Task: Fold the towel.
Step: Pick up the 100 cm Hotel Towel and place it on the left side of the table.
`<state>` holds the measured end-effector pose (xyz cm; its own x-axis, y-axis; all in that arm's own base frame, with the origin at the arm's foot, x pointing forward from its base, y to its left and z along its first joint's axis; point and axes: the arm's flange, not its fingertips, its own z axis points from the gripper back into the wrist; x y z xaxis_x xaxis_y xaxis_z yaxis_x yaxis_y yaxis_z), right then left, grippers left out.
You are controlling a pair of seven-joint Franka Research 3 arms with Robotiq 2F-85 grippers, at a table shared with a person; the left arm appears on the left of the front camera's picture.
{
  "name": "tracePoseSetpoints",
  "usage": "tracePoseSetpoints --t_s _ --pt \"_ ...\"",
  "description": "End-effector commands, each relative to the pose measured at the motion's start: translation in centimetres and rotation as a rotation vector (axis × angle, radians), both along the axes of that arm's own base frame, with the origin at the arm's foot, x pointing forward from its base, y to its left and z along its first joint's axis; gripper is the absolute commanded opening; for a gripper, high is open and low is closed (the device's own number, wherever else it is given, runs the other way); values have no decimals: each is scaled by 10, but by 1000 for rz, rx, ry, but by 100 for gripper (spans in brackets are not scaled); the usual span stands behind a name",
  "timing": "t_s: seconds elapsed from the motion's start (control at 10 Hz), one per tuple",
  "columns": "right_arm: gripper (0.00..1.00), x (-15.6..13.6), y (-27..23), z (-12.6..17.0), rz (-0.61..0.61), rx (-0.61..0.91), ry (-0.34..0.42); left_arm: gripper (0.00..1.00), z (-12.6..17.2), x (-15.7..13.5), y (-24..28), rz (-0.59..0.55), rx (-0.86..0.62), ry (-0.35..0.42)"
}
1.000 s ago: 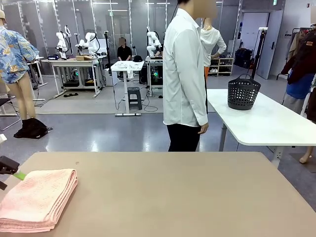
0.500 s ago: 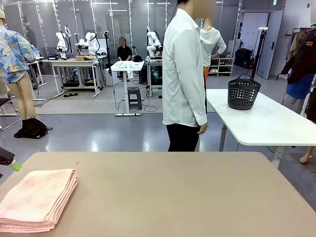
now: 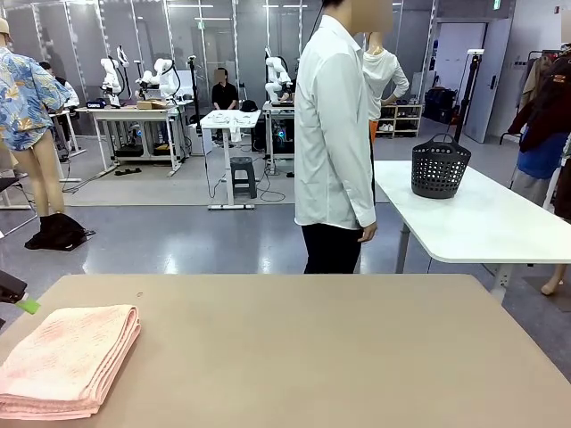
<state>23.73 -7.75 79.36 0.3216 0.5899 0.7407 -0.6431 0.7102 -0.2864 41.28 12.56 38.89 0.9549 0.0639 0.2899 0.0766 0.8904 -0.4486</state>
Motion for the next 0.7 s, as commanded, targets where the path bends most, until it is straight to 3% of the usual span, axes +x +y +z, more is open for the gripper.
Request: tracePoseSetpoints --t_s 0.0,0.6 --pt "100 -1 0 0 -4 1 1 100 1 3 1 6 7 0" --pt "100 -1 0 0 -4 1 1 100 1 3 1 6 7 0"
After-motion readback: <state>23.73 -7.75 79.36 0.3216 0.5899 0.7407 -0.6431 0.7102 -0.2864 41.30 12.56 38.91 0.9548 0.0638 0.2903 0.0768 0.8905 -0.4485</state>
